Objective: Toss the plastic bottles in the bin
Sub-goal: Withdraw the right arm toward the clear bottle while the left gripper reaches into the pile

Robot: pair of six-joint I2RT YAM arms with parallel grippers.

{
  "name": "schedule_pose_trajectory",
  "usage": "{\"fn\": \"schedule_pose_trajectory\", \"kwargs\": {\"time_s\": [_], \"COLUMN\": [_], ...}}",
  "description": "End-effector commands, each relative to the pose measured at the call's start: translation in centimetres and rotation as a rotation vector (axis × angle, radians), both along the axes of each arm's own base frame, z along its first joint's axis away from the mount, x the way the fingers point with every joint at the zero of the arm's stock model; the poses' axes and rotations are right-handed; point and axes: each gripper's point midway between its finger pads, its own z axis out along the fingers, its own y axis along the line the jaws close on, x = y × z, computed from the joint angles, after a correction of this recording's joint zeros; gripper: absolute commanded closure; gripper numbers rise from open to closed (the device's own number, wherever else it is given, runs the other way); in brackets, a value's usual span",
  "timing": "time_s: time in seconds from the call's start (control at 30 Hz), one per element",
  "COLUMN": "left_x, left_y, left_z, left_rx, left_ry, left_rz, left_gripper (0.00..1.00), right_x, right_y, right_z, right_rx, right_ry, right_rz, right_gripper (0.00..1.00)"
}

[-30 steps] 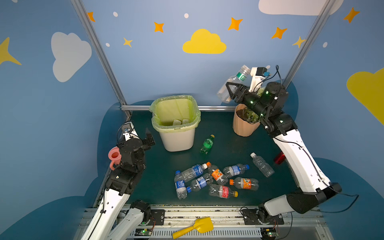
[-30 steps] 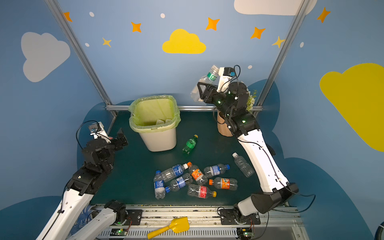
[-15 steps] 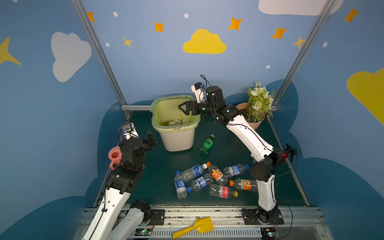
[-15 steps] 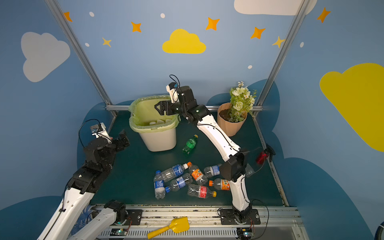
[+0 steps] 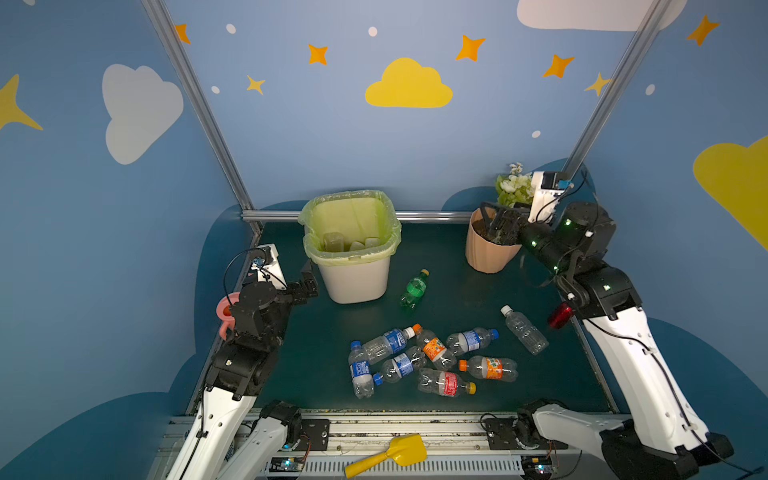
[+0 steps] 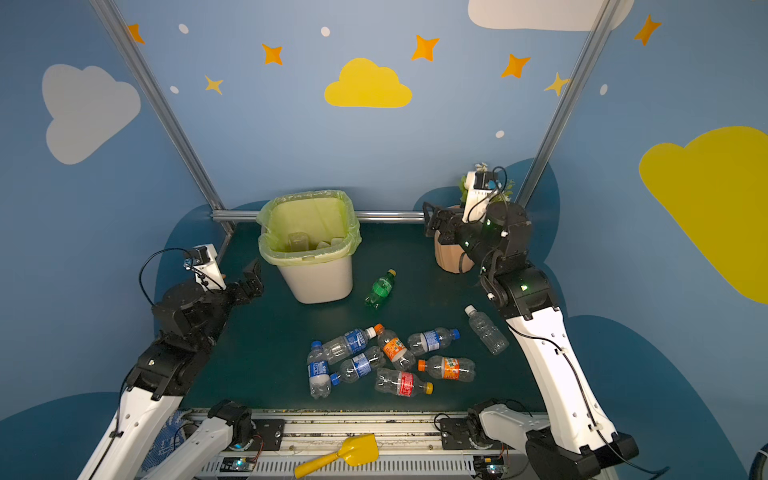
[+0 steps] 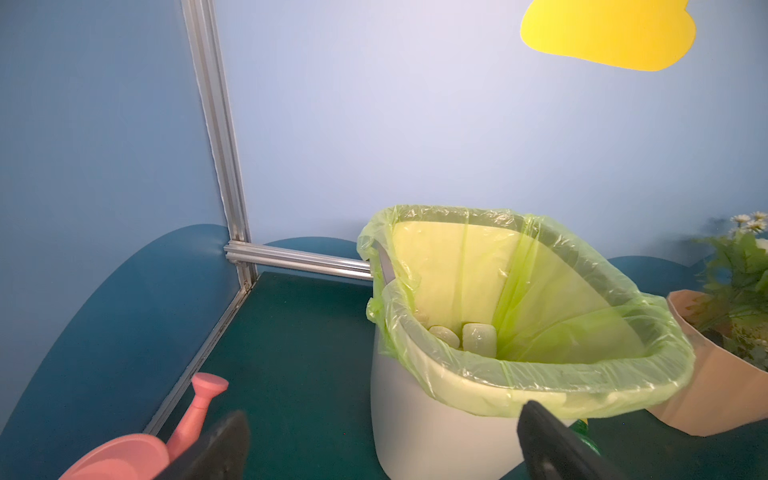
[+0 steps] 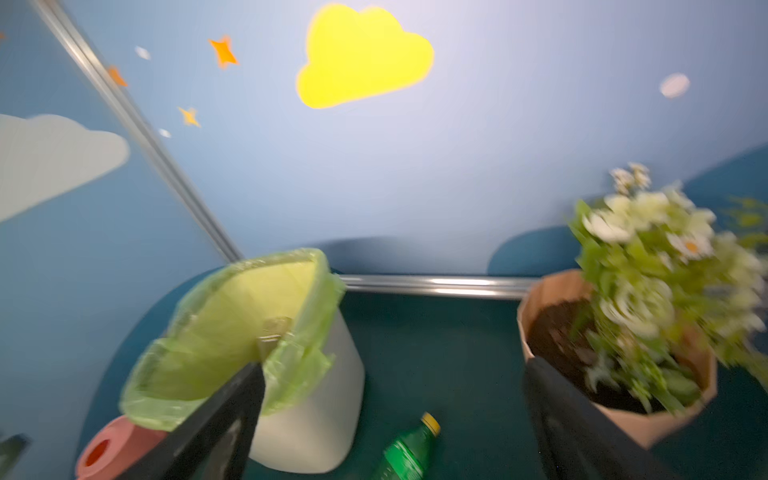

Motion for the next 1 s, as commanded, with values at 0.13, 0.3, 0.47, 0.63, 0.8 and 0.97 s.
{"fn": "schedule_pose_trajectory", "kwargs": {"time_s": [0.13,0.3,0.47,0.63,0.8,0.97], "left_x": [0.1,0.5,0.7,0.8,0.4,-1.3], "left_y": [-1.3,-2.6,-5.0,-8.3,-13.1,-19.2], "left_z": [1.0,0.6,0.1,-0.6,-2.0,-5.0], "left_rx": [0.025,0.040,0.104,0.173,0.277,0.421], "left_ry": [-0.046,-0.033,-0.017,0.011,0.054,0.143], "left_rz": [-0.058,-0.099,-0.171,-0.276,-0.452,-0.711], "left_gripper": [0.00,0.00,0.00,0.00,0.00,0.00], "right_x": [-1.6,-3.6,-5.6,-6.1,-6.4,-6.3], "right_y": [-7.2,-9.3,-10.3,-11.4,-12.6,-13.1], "right_z": [-15.9,-21.9,-25.7,-27.4,-28.3,-28.0], "right_rx": [-0.117,-0.105,0.004,0.088,0.124,0.159], "right_ry": [0.449,0.624,0.764,0.788,0.807,0.783], "right_rz": [-0.259,-0.313,-0.393,-0.457,-0.498,-0.504], "right_gripper": [0.04,0.04,0.04,0.04,0.04,0.04]}}
